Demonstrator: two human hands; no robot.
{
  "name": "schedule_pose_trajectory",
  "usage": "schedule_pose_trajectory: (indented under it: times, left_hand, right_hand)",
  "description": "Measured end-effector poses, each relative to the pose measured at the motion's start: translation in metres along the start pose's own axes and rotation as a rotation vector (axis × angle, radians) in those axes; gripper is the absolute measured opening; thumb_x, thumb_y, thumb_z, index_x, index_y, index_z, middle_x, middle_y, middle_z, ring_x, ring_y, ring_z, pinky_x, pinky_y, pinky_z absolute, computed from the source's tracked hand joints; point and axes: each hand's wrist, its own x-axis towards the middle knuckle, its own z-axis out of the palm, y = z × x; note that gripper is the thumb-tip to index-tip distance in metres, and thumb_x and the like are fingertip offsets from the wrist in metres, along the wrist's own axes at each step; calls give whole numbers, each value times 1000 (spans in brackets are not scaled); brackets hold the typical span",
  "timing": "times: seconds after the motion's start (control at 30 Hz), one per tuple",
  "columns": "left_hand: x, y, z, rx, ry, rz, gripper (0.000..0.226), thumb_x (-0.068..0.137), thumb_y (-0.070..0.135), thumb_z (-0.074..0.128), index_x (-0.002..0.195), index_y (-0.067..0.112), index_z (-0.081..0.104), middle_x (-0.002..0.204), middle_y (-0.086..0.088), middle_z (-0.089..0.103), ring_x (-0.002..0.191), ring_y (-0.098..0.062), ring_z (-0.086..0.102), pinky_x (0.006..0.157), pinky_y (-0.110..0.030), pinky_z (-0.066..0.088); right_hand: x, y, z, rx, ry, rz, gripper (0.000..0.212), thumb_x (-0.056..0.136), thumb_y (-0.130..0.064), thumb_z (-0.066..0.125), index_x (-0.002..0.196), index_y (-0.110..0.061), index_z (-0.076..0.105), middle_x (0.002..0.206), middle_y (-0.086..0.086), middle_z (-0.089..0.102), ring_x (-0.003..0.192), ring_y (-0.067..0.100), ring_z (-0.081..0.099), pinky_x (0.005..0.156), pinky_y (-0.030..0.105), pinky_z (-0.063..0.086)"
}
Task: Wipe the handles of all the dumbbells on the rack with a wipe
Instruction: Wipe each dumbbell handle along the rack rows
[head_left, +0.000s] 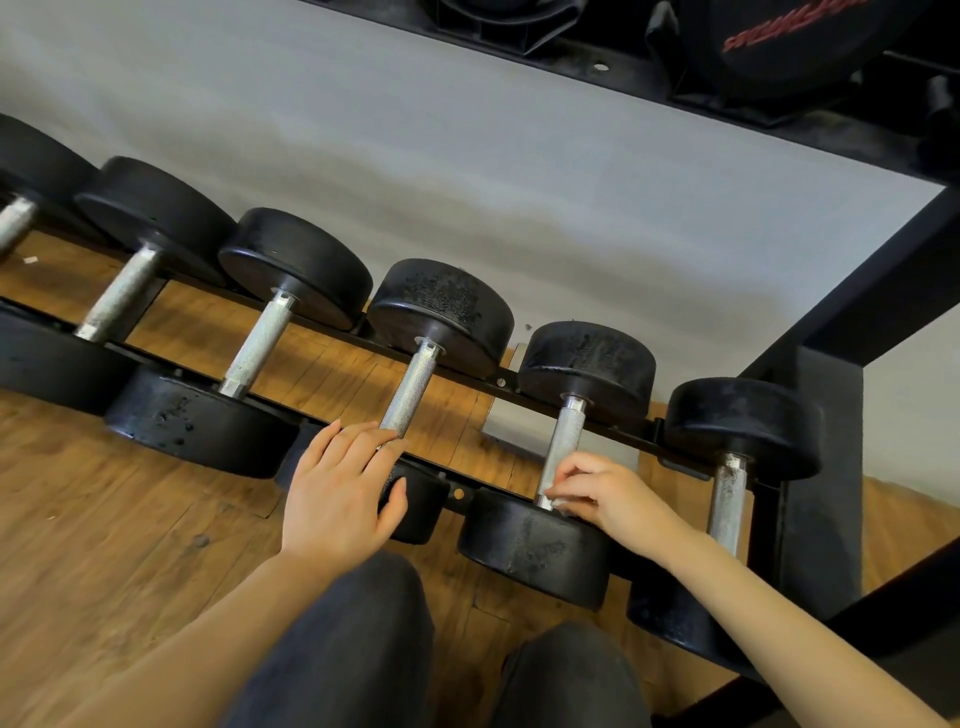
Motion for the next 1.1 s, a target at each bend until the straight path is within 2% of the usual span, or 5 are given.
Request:
schedule_pose_trajectory:
  times: [0.33,0.63,0.83,0.97,1.1]
  left_hand:
    - [0,1,-2,12,22,1,41,89,37,45,115,17,69,116,-2,67,116,-23,59,110,-46,34]
    - [1,4,-12,9,-78,-22,51,92,41,37,131,18,60,141,-6,54,134,-24,48,114,-45,24]
    - [0,6,-17,-10,-19,-192,49,96,41,34,136,21,55,146,-7,49,136,-27,43,113,-44,29]
    - [-3,9,-11,18,13,-307,46,98,42,32,133,24,56,144,-4,51,135,-25,44,114,-44,23]
    - [-4,12,0,-1,39,-371,47,99,42,33,138,23,52,144,-3,51,136,-24,43,113,-47,33]
  right_hand:
    - [20,-3,-16,-65,22,85,22,90,-20,64,110,-22,70,109,-12,57,104,-3,47,87,4,31]
    - [86,-42,-16,13,199,-32,19,88,-17,65,105,-19,72,105,-9,62,103,4,53,92,25,46]
    - [140,-67,8,53,289,-93,19,88,-11,65,106,-13,72,105,-3,63,101,9,51,84,10,33]
    - [166,-72,26,-9,404,-111,20,85,-10,68,105,-8,73,105,4,66,100,18,56,87,21,45]
    - [192,-63,38,66,420,-20,24,94,-22,51,108,-11,68,112,2,60,104,11,51,83,-2,29]
